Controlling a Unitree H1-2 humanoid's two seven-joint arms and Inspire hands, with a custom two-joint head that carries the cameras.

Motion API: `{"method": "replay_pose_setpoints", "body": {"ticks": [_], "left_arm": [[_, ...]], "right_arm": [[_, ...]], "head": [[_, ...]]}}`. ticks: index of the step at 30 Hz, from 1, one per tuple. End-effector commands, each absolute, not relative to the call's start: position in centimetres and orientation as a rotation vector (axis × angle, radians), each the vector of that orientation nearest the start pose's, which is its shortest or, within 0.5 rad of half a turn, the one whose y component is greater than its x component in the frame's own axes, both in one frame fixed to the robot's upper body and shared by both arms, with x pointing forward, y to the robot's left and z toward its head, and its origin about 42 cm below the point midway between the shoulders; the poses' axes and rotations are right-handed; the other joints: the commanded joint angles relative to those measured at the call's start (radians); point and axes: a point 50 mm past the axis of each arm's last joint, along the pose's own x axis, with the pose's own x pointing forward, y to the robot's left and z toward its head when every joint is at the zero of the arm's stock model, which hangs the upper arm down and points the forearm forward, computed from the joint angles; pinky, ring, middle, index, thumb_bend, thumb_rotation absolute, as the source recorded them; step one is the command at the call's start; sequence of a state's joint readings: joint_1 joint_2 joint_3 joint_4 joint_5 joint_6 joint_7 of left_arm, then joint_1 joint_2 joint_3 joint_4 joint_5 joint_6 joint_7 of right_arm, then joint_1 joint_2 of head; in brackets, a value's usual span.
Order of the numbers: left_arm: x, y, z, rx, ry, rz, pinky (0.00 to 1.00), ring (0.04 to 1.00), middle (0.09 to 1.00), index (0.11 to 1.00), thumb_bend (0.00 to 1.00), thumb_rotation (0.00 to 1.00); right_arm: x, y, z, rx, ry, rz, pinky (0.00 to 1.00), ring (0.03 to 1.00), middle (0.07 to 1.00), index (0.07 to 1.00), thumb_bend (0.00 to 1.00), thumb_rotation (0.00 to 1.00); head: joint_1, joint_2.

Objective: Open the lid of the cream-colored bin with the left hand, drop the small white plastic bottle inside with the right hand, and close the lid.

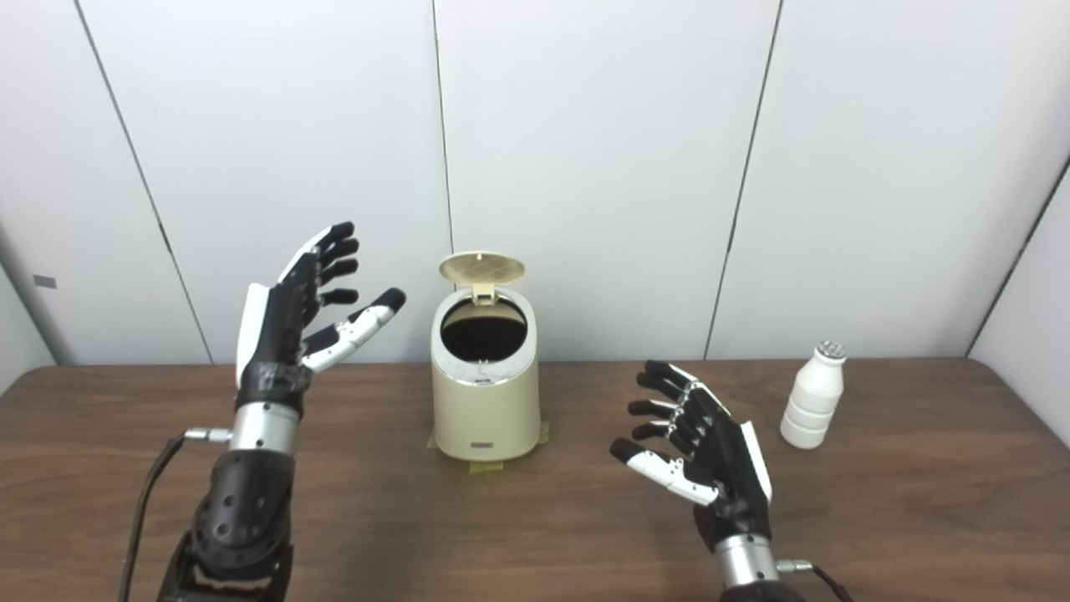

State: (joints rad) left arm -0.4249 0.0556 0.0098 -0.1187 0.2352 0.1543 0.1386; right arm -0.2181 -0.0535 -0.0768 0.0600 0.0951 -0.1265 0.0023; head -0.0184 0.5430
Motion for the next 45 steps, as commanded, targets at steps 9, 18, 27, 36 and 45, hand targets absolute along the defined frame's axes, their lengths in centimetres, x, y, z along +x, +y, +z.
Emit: {"method": "replay_pose_setpoints", "body": {"ticks": [9, 18, 27, 36, 45], "left_arm": [[34.3, 23.6, 23.0, 0.17, -0.319, 0.128, 0.53, 0.669, 0.749, 0.777, 0.7, 0.23], [33.5, 24.9, 19.9, 0.158, -0.281, 0.038, 0.49, 0.62, 0.709, 0.747, 0.69, 0.21], [34.3, 26.4, 18.9, 0.178, -0.292, -0.01, 0.49, 0.612, 0.699, 0.742, 0.66, 0.17], [34.8, 27.1, 18.7, 0.183, -0.298, -0.014, 0.5, 0.634, 0.715, 0.752, 0.59, 0.09], [34.6, 27.2, 18.9, 0.164, -0.283, -0.006, 0.53, 0.656, 0.721, 0.749, 0.61, 0.09]], "right_arm": [[36.0, -23.4, 17.9, 0.016, -0.366, -0.004, 0.51, 0.641, 0.752, 0.738, 0.82, 0.23], [36.0, -23.5, 18.2, 0.026, -0.376, 0.013, 0.49, 0.62, 0.732, 0.739, 0.82, 0.21], [38.2, -27.5, 28.5, -0.455, -0.587, -0.017, 0.53, 0.561, 0.704, 0.752, 0.75, 0.03], [41.0, -35.7, 36.4, -0.768, -0.637, -0.183, 0.53, 0.626, 0.708, 0.722, 0.8, 0.19], [41.2, -41.1, 37.3, -0.748, -0.462, -0.341, 0.58, 0.722, 0.79, 0.775, 0.8, 0.25]], "head": [[-0.001, -0.001], [-0.09, -0.027], [-0.266, -0.103], [-0.338, -0.151], [-0.355, -0.16]]}}
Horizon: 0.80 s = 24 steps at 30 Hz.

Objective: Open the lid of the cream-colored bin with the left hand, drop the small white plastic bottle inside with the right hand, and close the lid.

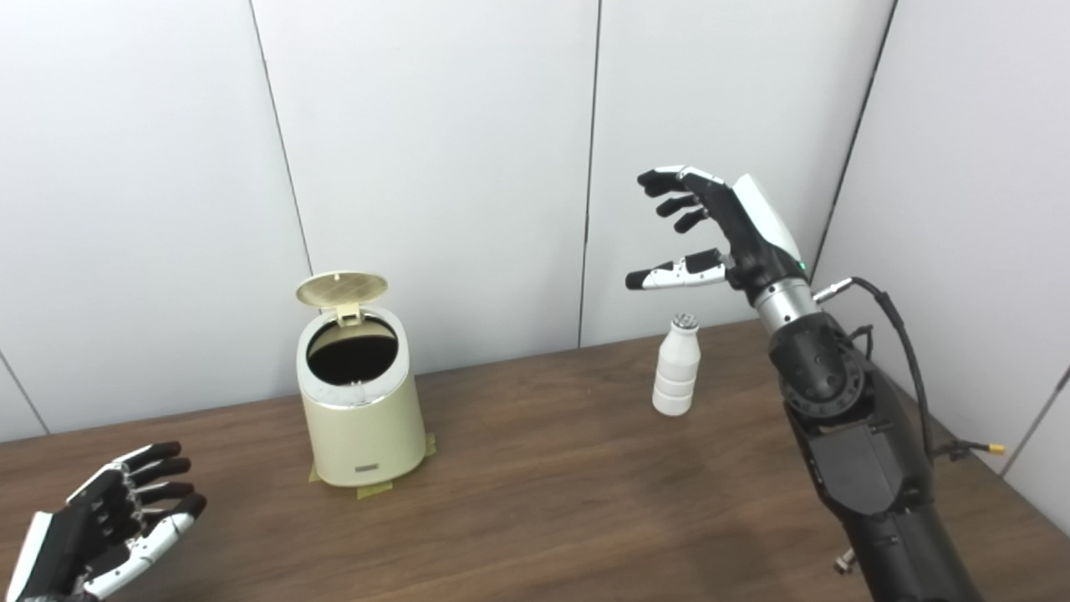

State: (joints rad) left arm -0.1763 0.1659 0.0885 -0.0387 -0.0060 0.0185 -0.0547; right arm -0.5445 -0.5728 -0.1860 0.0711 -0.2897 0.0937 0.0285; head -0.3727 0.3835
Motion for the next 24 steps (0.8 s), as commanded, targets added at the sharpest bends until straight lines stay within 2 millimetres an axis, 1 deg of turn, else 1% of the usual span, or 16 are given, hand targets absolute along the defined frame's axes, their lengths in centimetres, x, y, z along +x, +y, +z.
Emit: {"method": "replay_pose_setpoints", "body": {"ticks": [1, 2, 3, 5, 7, 9, 10, 11, 15, 17, 18, 20, 22, 24], "left_arm": [[34.6, 27.2, 19.0, 0.167, -0.28, -0.005, 0.53, 0.657, 0.724, 0.75, 0.6, 0.08], [34.6, 27.2, 19.0, 0.169, -0.278, -0.004, 0.53, 0.658, 0.726, 0.751, 0.6, 0.07], [34.6, 27.2, 19.0, 0.175, -0.277, -0.003, 0.53, 0.658, 0.727, 0.751, 0.6, 0.06], [34.5, 27.2, 19.0, 0.179, -0.275, -0.004, 0.54, 0.663, 0.731, 0.754, 0.6, 0.06], [34.5, 27.3, 19.1, 0.182, -0.279, -0.006, 0.53, 0.662, 0.73, 0.756, 0.59, 0.05], [34.5, 27.4, 19.1, 0.181, -0.278, -0.006, 0.53, 0.66, 0.728, 0.756, 0.59, 0.04], [34.5, 27.4, 19.1, 0.178, -0.276, -0.007, 0.53, 0.661, 0.729, 0.755, 0.59, 0.04], [34.4, 27.3, 19.2, 0.176, -0.275, -0.007, 0.53, 0.668, 0.732, 0.755, 0.58, 0.03], [34.3, 27.3, 19.3, 0.17, -0.27, -0.013, 0.54, 0.672, 0.733, 0.759, 0.58, 0.02], [34.2, 27.2, 19.3, 0.173, -0.269, -0.013, 0.54, 0.672, 0.735, 0.759, 0.59, 0.02], [34.2, 27.2, 19.4, 0.175, -0.268, -0.011, 0.55, 0.672, 0.735, 0.758, 0.59, 0.02], [34.2, 27.2, 19.5, 0.179, -0.267, -0.012, 0.54, 0.668, 0.733, 0.755, 0.59, 0.03], [34.2, 27.2, 19.5, 0.179, -0.268, -0.015, 0.54, 0.665, 0.731, 0.753, 0.59, 0.03], [34.1, 27.2, 19.6, 0.175, -0.267, -0.019, 0.53, 0.661, 0.731, 0.754, 0.6, 0.03]], "right_arm": [[41.1, -41.8, 36.9, -0.698, -0.428, -0.343, 0.6, 0.728, 0.8, 0.784, 0.8, 0.26], [41.1, -42.2, 36.6, -0.664, -0.405, -0.344, 0.64, 0.738, 0.811, 0.794, 0.83, 0.28], [41.0, -42.9, 36.1, -0.64, -0.378, -0.342, 0.65, 0.742, 0.815, 0.797, 0.84, 0.28], [40.8, -43.8, 35.1, -0.609, -0.332, -0.334, 0.73, 0.79, 0.847, 0.841, 0.86, 0.31], [40.7, -44.7, 33.9, -0.59, -0.283, -0.314, 0.76, 0.82, 0.875, 0.869, 0.86, 0.33], [40.7, -45.4, 32.8, -0.587, -0.245, -0.293, 0.79, 0.854, 0.912, 0.906, 0.88, 0.37], [40.7, -45.7, 32.2, -0.586, -0.232, -0.285, 0.8, 0.859, 0.92, 0.918, 0.91, 0.39], [40.6, -45.9, 31.9, -0.584, -0.226, -0.28, 0.8, 0.856, 0.92, 0.926, 0.96, 0.41], [40.5, -46.4, 30.1, -0.53, -0.18, -0.237, 0.84, 0.877, 0.934, 0.951, 0.99, 0.39], [40.3, -46.4, 29.3, -0.498, -0.159, -0.213, 0.93, 0.93, 0.957, 0.972, 0.97, 0.36], [40.3, -46.4, 29.0, -0.498, -0.154, -0.209, 0.94, 0.939, 0.961, 0.975, 0.97, 0.36], [40.0, -46.3, 28.1, -0.48, -0.136, -0.194, 0.96, 0.958, 0.969, 0.985, 0.96, 0.35], [39.7, -46.0, 27.1, -0.45, -0.115, -0.174, 0.91, 0.95, 0.978, 0.995, 0.94, 0.34], [39.5, -45.8, 25.9, -0.416, -0.111, -0.16, 0.88, 0.942, 0.985, 0.999, 0.91, 0.3]], "head": [[-0.002, 0.0], [-0.002, 0.0], [-0.003, 0.001], [-0.005, 0.003], [-0.007, 0.006], [-0.007, 0.007], [-0.007, 0.007], [-0.007, 0.009], [-0.008, 0.015], [-0.01, 0.017], [-0.01, 0.017], [-0.008, 0.019], [-0.009, 0.021], [-0.009, 0.023]]}}
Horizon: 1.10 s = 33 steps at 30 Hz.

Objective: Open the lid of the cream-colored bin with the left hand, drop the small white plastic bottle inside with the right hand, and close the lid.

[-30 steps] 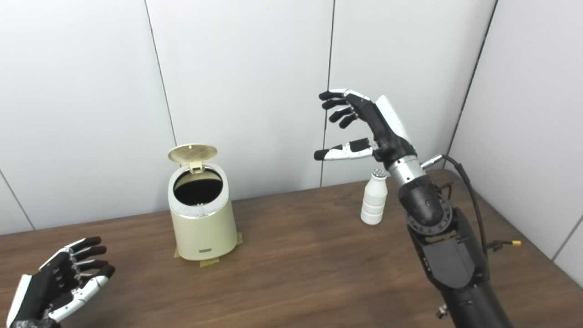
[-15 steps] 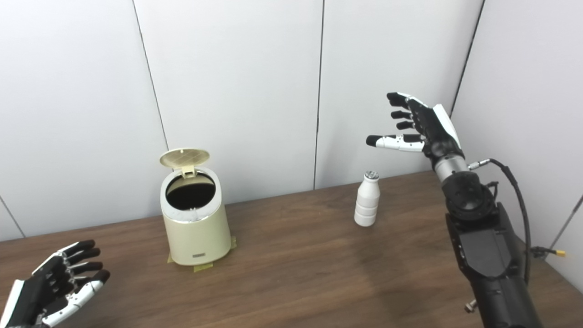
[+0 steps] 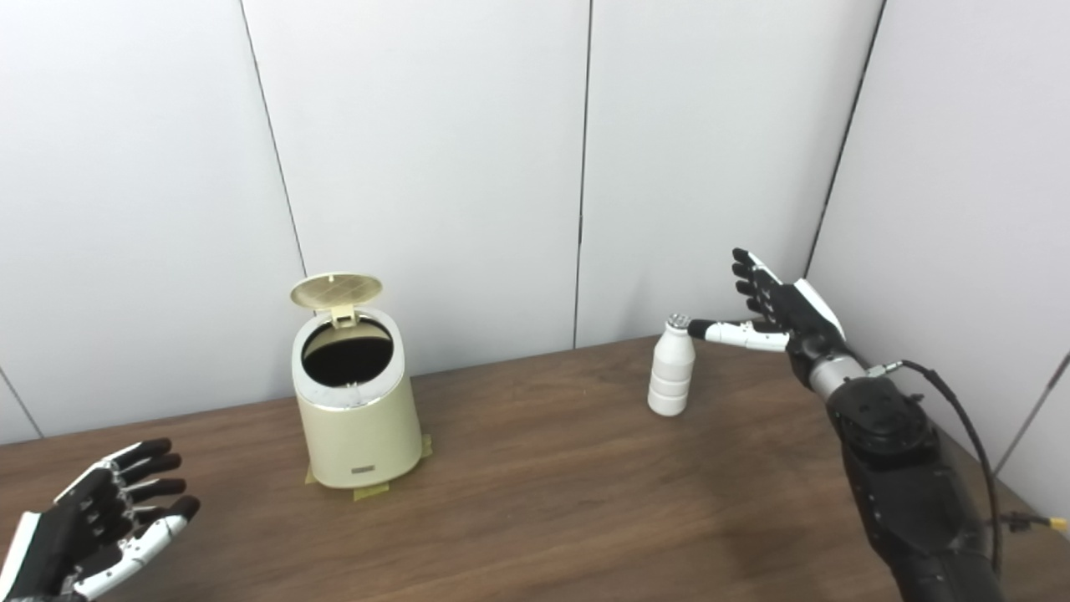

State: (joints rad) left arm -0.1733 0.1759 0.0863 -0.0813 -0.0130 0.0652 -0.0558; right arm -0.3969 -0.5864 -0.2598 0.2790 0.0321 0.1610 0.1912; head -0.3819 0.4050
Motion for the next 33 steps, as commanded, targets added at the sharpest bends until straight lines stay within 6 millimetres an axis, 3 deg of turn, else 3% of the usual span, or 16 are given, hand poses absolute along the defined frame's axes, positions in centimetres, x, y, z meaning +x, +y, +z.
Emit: {"method": "replay_pose_setpoints", "body": {"ticks": [1, 7, 14, 25, 33], "left_arm": [[34.1, 27.2, 19.6, 0.175, -0.266, -0.021, 0.53, 0.659, 0.729, 0.754, 0.6, 0.03], [34.0, 27.2, 19.8, 0.192, -0.262, -0.024, 0.54, 0.665, 0.735, 0.761, 0.58, 0.01], [33.9, 27.3, 20.0, 0.191, -0.264, -0.032, 0.54, 0.664, 0.735, 0.762, 0.58, 0.0], [33.8, 27.0, 20.0, 0.196, -0.262, -0.042, 0.54, 0.665, 0.738, 0.767, 0.58, 0.0], [33.7, 26.9, 20.1, 0.195, -0.263, -0.045, 0.53, 0.657, 0.733, 0.761, 0.59, 0.0]], "right_arm": [[39.4, -45.7, 25.4, -0.406, -0.11, -0.159, 0.87, 0.941, 0.985, 0.999, 0.9, 0.28], [39.1, -45.5, 23.0, -0.359, -0.076, -0.177, 0.95, 0.963, 0.989, 0.999, 0.79, 0.2], [39.2, -44.8, 21.6, -0.35, -0.079, -0.165, 0.93, 0.934, 0.965, 0.982, 0.9, 0.24], [40.7, -43.8, 20.2, -0.31, -0.08, -0.186, 0.83, 0.858, 0.927, 0.939, 0.86, 0.13], [41.8, -42.9, 20.0, -0.335, -0.088, -0.198, 0.8, 0.834, 0.891, 0.903, 0.88, 0.17]], "head": [[-0.001, 0.002], [-0.001, 0.007], [0.0, 0.013], [0.001, 0.017], [0.0, 0.02]]}}
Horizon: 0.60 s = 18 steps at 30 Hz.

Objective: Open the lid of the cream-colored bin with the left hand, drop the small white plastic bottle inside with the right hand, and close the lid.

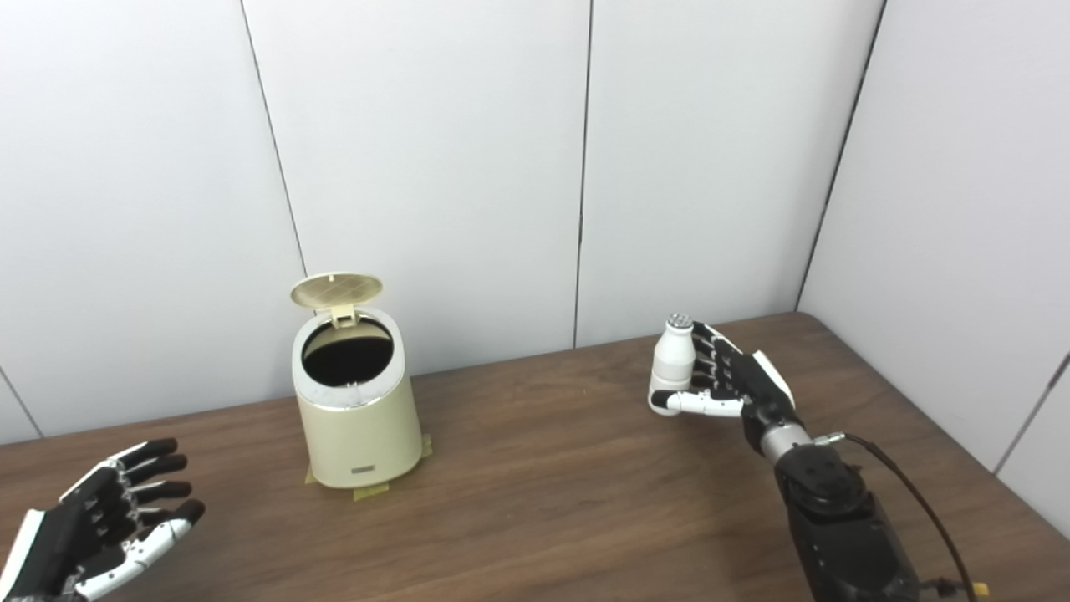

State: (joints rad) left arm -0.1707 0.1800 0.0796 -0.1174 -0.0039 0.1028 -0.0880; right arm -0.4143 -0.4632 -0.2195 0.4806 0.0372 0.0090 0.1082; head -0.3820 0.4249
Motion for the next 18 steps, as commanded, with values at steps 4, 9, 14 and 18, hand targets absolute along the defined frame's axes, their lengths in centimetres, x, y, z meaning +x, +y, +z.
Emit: {"method": "replay_pose_setpoints", "body": {"ticks": [4, 9, 14, 18], "left_arm": [[33.8, 26.9, 20.1, 0.203, -0.263, -0.046, 0.52, 0.654, 0.731, 0.762, 0.58, 0.0], [33.8, 26.9, 20.0, 0.195, -0.266, -0.055, 0.54, 0.658, 0.737, 0.77, 0.57, 0.0], [33.9, 27.0, 19.9, 0.201, -0.274, -0.063, 0.52, 0.648, 0.735, 0.77, 0.57, 0.0], [33.8, 27.0, 20.0, 0.193, -0.267, -0.059, 0.53, 0.654, 0.737, 0.767, 0.58, 0.0]], "right_arm": [[42.1, -42.6, 20.0, -0.333, -0.083, -0.197, 0.81, 0.826, 0.892, 0.9, 0.86, 0.14], [42.4, -42.3, 19.8, -0.351, -0.075, -0.196, 0.78, 0.822, 0.879, 0.884, 0.85, 0.15], [42.6, -41.6, 20.0, -0.31, -0.084, -0.214, 0.74, 0.786, 0.865, 0.86, 0.82, 0.08], [43.0, -41.1, 20.0, -0.315, -0.124, -0.336, 0.54, 0.646, 0.75, 0.775, 0.77, 0.01]], "head": [[0.002, 0.003], [0.002, 0.004], [0.001, 0.007], [-0.001, 0.01]]}}
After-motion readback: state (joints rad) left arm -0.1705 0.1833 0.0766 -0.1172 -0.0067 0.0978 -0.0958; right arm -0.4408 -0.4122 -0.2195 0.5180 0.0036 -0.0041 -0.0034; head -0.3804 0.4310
